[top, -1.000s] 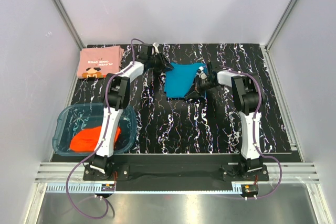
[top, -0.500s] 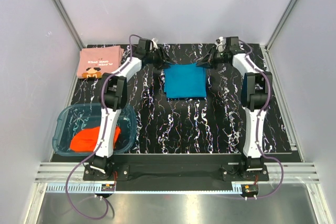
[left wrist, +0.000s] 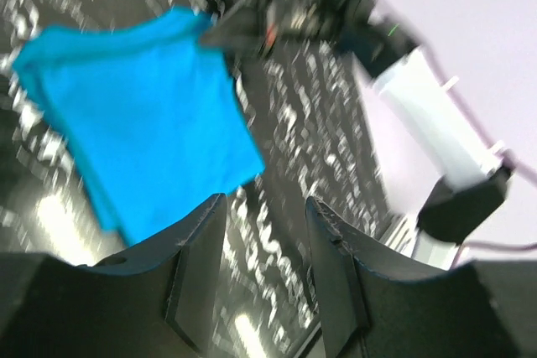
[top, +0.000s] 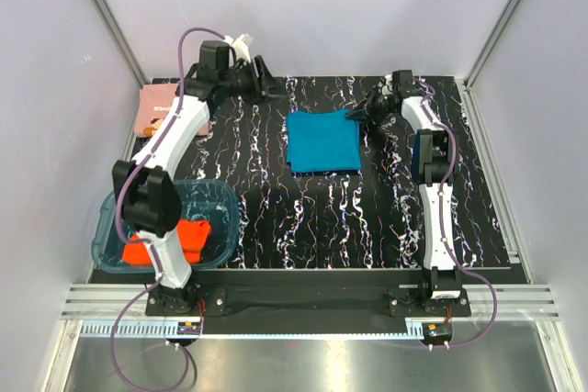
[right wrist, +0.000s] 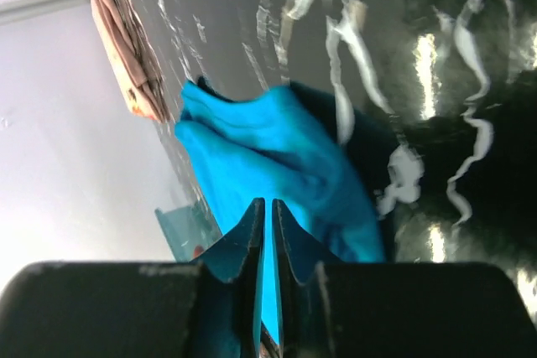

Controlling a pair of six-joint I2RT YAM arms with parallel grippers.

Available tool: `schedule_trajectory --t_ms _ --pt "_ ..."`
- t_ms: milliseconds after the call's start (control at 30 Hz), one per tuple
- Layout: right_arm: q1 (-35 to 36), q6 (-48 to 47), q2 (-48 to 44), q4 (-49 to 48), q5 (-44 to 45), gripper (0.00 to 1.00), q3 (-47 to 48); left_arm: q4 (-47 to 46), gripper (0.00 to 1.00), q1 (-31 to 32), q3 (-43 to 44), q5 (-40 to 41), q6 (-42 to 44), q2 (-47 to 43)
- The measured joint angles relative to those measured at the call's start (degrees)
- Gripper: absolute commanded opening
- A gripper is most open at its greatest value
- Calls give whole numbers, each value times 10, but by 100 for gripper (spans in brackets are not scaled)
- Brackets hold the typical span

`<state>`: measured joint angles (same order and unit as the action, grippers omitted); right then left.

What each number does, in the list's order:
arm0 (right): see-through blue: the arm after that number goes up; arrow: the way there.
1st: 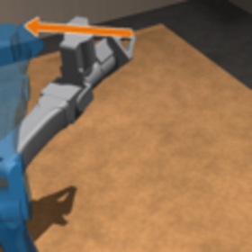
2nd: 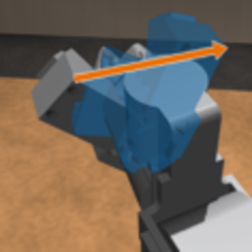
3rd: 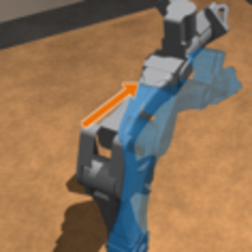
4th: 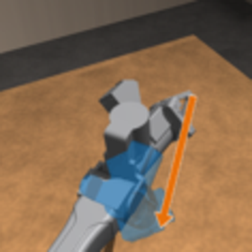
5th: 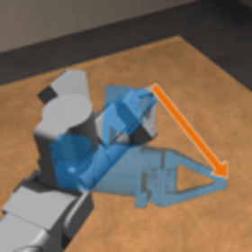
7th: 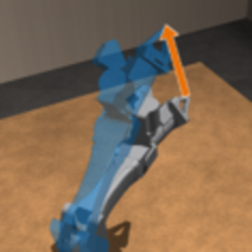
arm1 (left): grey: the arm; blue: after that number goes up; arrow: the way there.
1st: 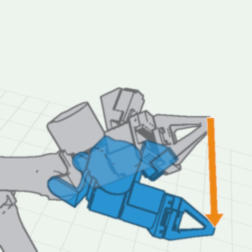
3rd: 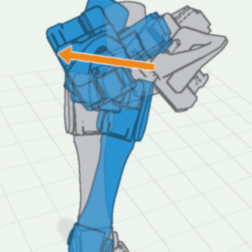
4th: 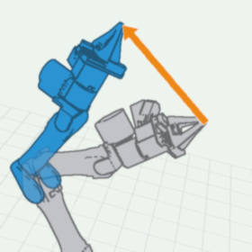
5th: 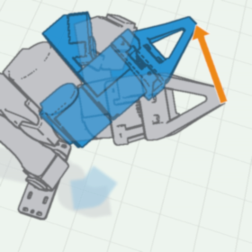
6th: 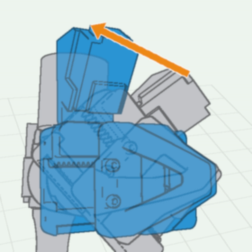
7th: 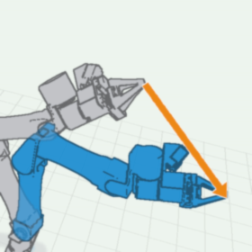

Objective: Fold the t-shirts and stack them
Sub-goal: Fold the tshirt

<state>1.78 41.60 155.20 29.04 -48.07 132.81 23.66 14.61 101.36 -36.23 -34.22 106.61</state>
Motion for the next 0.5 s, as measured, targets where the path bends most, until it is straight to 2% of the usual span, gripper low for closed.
schedule_trajectory --t_ms 67,133,200,233,367,433,500 --pt "0 -17 0 46 21 22 43 18 47 0 -42 7 23 -34" --pt "1 -42 -7 82 43 33 74 44 48 0 -80 14 42 -59" --pt "2 -71 -36 127 72 39 75 71 48 0 -119 25 61 -80" --pt "3 -87 -54 147 86 46 71 85 48 0 -134 32 69 -89" --pt "23 -159 -153 217 149 57 35 126 48 -8 -169 55 90 -120" --pt "50 -193 -210 238 187 68 5 140 49 -17 -172 65 92 -133" --pt "90 -223 -263 244 223 71 -34 145 50 -29 -174 75 92 -148"
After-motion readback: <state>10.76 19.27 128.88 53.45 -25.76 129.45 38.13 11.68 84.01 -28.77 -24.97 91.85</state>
